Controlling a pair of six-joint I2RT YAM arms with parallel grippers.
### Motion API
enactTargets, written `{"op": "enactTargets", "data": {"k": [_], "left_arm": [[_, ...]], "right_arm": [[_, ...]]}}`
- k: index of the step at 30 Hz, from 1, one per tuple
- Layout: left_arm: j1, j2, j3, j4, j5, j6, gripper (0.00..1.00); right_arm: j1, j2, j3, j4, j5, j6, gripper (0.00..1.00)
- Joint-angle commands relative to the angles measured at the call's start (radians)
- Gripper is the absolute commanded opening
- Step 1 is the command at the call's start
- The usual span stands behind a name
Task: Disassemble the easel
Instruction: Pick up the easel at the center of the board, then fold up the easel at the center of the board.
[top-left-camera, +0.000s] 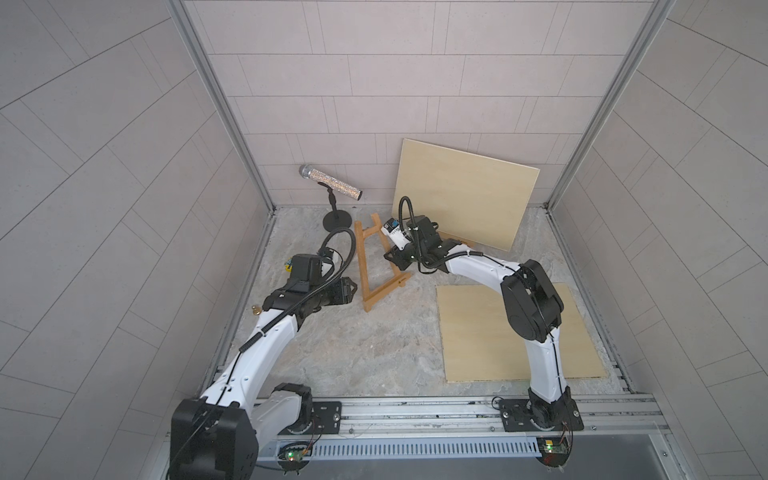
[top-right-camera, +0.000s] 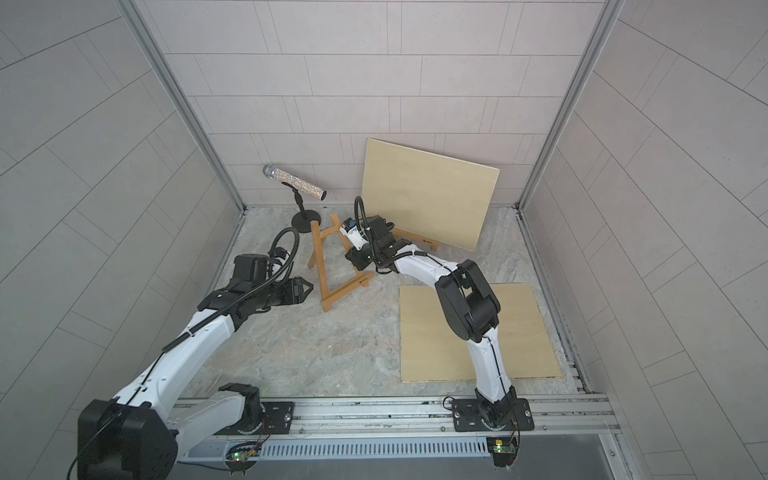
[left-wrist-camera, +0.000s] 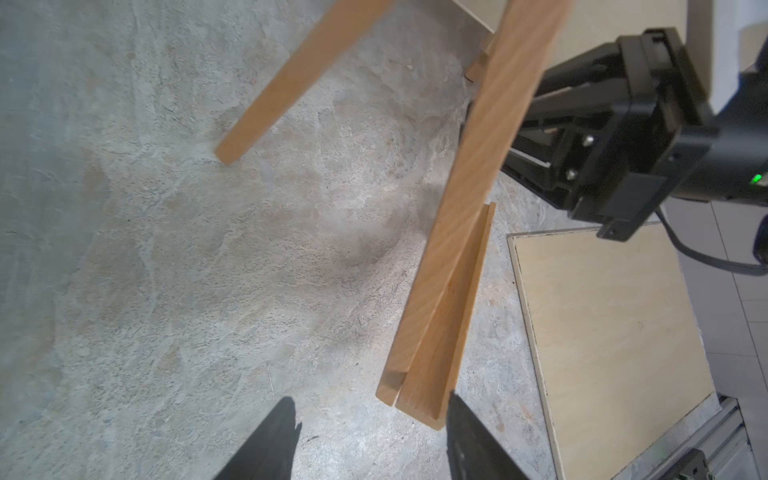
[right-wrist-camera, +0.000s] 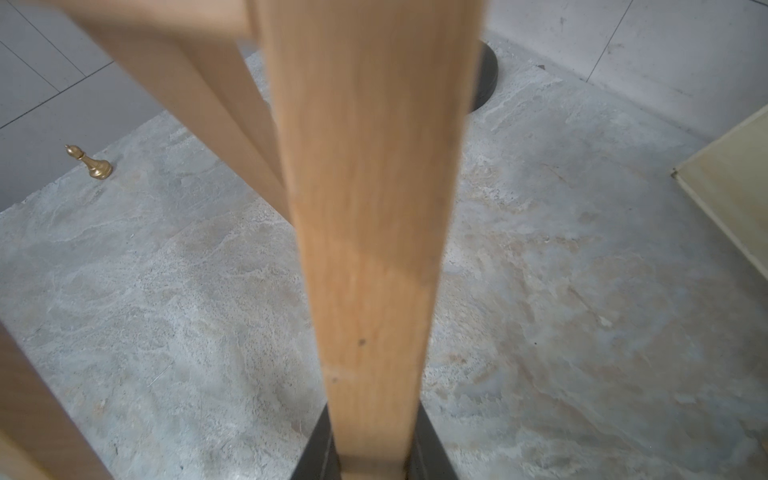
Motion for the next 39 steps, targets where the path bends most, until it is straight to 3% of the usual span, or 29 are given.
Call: {"op": "enactTargets", "data": {"k": [1,11,19,23,32,39], "left_arm": [[0.019,-0.015,0.013,0.023,0.003,-0.042,0.63],[0.088,0.044,0.032,0.171,0.026,-0.146,0.70],[0.129,0.176,0.045,0.254,0.156,-0.175,0.70],[0.128,0.251,0.060,0.261,0.220,-0.203,0.67],[0.122,0.330,0.099,0.307,0.239,-0.232,0.64],[0.004,0.363,0.105,0.336,0.324,-0.276,0.50]], "right_arm": [[0.015,-0.105,-0.009,-0.027,0.016,-0.023,0.01],[0.046,-0.289,-0.162,-0.086,0.026,-0.026,0.01],[0.065,-0.447,-0.305,-0.071,0.007,0.039,0.01],[0.071,-0.501,-0.338,-0.055,0.006,0.076,0.01],[0.096,-0.551,-0.355,-0.046,0.001,0.114,0.01],[0.097,-0.530,-0.339,-0.025,0.030,0.131,0.01]]}}
